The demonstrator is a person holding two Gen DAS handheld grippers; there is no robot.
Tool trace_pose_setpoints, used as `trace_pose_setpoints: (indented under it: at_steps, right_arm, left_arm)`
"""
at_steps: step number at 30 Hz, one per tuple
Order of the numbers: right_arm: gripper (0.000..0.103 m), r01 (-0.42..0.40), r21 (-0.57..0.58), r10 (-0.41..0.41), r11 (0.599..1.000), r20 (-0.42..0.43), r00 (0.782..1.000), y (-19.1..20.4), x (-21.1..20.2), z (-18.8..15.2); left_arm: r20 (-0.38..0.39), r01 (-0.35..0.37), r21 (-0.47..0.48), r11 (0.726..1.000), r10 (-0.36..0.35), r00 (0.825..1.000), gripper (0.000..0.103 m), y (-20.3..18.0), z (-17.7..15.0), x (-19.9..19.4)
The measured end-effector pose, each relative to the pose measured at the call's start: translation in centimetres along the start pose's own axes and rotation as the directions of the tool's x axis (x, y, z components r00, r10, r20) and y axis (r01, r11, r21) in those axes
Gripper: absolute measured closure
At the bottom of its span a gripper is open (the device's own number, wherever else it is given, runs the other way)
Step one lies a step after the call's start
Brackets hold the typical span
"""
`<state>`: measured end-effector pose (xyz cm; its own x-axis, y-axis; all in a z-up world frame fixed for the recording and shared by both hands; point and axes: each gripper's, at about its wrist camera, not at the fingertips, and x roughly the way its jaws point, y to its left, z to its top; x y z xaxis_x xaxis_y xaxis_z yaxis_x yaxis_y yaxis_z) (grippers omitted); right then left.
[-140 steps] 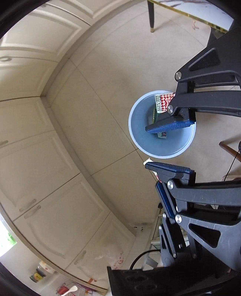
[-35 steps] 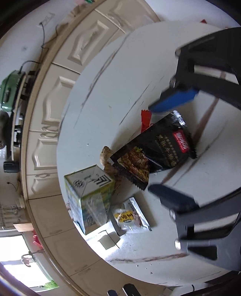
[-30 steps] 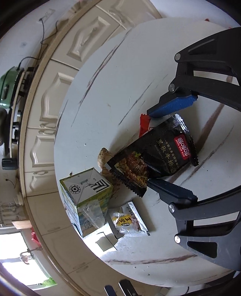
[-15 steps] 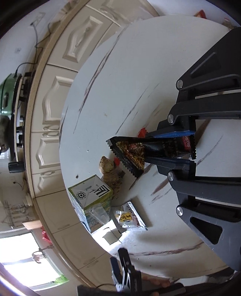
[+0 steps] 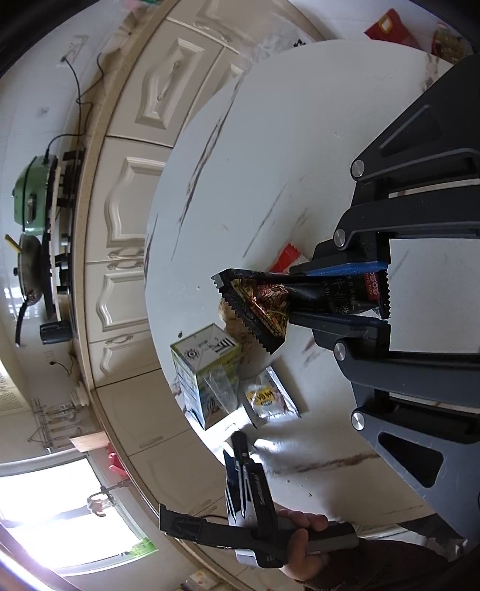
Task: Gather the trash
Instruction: 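Close the right gripper on the black snack packet and lift it, then grasp the small white sachet with the left gripper while the right holds the black packet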
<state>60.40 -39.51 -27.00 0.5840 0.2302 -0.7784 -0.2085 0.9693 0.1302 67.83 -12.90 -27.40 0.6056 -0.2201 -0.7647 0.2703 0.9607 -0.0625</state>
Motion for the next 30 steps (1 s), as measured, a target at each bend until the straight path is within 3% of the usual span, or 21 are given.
trace_pose_setpoints:
  at_steps: [8,15,19,23,30]
  right_arm:
    - [0.086,-0.006,-0.01,0.006,1.0,0.014,1.0,1.8,-1.0,0.0]
    - [0.086,-0.022,-0.039,0.024,0.999,0.045,0.999,5.4,-3.3,0.2]
    - [0.086,-0.051,-0.078,0.056,0.996,0.065,0.996,9.7,-4.7,0.6]
    - [0.086,-0.104,-0.123,0.115,0.987,0.08,0.99,15.1,-5.2,1.0]
    - [0.086,-0.262,-0.212,0.276,0.942,0.041,0.96,28.5,-1.9,1.3]
  left_arm:
    - [0.034,0.104,-0.023,0.994,-0.103,0.994,0.087,0.3,-2.1,-3.2]
    - [0.117,0.195,-0.027,0.98,-0.19,0.975,0.087,0.8,-4.0,-9.5]
    - [0.169,0.22,-0.038,0.975,-0.211,0.963,0.087,2.3,-5.7,-14.0]
    - [0.219,0.206,-0.068,0.976,-0.187,0.958,0.087,5.0,-8.6,-18.8]
    - [0.237,0.111,-0.184,0.977,-0.065,0.969,0.087,13.3,-14.8,-24.6]
